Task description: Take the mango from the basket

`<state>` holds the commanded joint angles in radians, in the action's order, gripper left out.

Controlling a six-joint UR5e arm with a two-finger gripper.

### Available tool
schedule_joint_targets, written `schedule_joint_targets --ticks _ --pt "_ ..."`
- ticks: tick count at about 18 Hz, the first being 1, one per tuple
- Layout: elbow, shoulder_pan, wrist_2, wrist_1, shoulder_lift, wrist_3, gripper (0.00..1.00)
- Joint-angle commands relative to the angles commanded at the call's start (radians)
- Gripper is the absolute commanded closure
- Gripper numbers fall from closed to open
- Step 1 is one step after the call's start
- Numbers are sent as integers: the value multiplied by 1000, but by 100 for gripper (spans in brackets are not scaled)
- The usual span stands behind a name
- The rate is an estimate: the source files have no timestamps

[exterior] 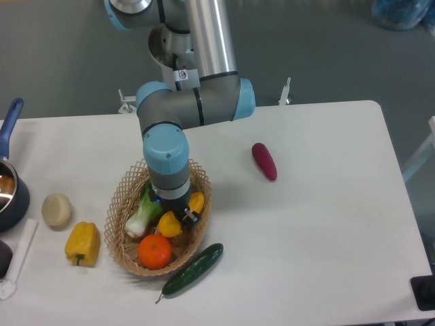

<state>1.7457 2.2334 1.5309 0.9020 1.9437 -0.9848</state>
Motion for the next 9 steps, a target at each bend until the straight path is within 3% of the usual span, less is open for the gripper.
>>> schedule_joint_targets --ticks 5,9 --pt "-43 52 -98 0 -72 37 66" --pt "-135 121 -201 -11 -100 110 66"
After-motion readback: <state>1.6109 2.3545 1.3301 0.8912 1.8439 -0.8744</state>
